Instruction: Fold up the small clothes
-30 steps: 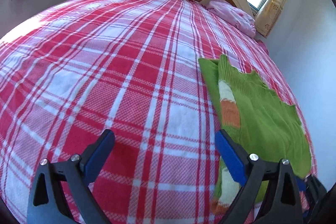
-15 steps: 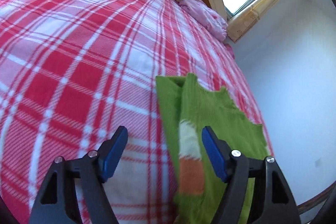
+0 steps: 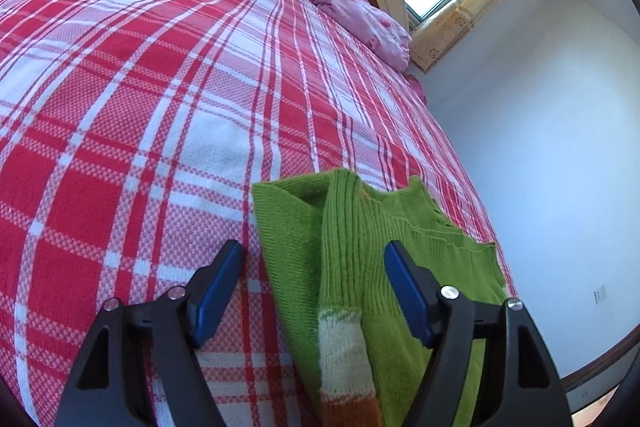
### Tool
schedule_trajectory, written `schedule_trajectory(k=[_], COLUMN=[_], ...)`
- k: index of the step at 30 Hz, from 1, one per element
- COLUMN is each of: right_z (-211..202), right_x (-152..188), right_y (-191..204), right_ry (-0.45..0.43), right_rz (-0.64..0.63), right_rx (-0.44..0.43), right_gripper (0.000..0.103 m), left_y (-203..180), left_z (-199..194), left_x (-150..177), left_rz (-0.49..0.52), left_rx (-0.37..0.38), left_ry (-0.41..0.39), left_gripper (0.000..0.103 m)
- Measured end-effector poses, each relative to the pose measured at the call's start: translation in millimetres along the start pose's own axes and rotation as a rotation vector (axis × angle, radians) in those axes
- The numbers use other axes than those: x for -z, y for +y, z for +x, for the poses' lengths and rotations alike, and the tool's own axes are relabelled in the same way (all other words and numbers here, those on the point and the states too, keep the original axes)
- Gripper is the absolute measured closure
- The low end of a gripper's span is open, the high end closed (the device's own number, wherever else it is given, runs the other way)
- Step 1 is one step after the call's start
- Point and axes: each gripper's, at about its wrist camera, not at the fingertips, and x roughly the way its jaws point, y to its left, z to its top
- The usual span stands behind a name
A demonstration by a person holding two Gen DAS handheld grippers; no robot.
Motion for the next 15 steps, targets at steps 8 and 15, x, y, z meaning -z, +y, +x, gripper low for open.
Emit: schedule_trajectory(k=[8, 15], right_z=[2.7, 2.5], right_x=[-4.4, -3.4], right_y=[3.6, 5.1], right_ry=[0.001, -0.004], right_rz=[-0.016, -0.027], right_rx=[0.015, -0.024], right_gripper=[0.052, 0.073], left_y=[4.0, 4.8], left_z=[6.7, 2.7], left_x=[0.6, 6.7], left_rz=[-0.007, -0.014], left_rx=[0.057, 0.071], left_ry=[0.029, 0.026], left_gripper=[0.062, 0.089])
